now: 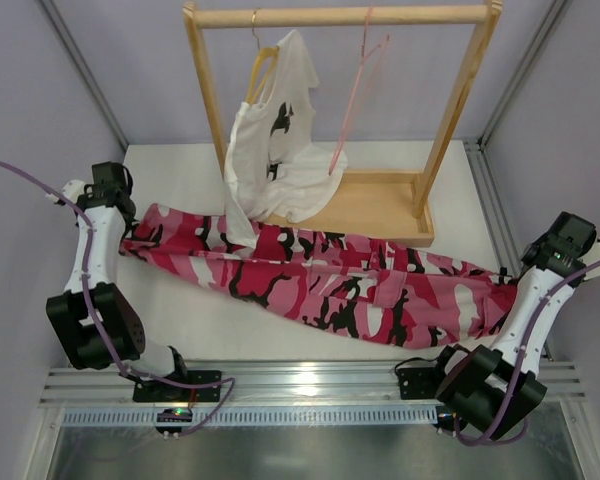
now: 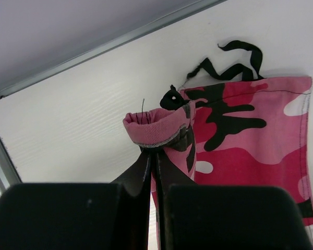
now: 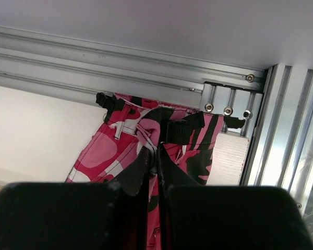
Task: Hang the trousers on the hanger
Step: Fold the trousers
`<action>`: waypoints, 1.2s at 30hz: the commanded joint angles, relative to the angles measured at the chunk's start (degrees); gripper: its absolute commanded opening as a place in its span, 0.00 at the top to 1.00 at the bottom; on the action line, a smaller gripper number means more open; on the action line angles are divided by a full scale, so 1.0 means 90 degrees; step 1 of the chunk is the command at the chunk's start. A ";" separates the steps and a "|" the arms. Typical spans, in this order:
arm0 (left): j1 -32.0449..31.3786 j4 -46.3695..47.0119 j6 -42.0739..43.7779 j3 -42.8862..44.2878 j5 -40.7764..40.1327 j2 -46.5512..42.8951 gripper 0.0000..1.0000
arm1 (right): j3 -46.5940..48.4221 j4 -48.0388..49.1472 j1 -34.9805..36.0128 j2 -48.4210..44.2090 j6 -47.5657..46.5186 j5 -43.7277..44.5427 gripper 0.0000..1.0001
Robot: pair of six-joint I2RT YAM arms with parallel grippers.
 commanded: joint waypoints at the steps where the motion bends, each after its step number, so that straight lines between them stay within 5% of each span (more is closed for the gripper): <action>1: 0.0086 -0.0012 -0.0177 0.0095 -0.0915 -0.0022 1.00 | 0.0095 0.0902 -0.0034 0.0094 0.0086 0.0593 0.96; 14: 0.0008 0.0240 -0.0021 -0.0607 -0.1131 -0.0492 1.00 | 0.0192 0.0951 -0.0044 0.0114 0.0174 0.0320 0.96; 29: 0.0017 0.1510 0.0301 0.1002 0.0870 0.1461 1.00 | -0.0355 0.1986 -0.0044 0.0280 0.0301 -0.0315 0.96; 36: 0.0008 0.1140 0.0467 0.2096 0.1037 0.2614 1.00 | -0.0325 0.2073 -0.0054 0.0680 0.0399 -0.0022 0.96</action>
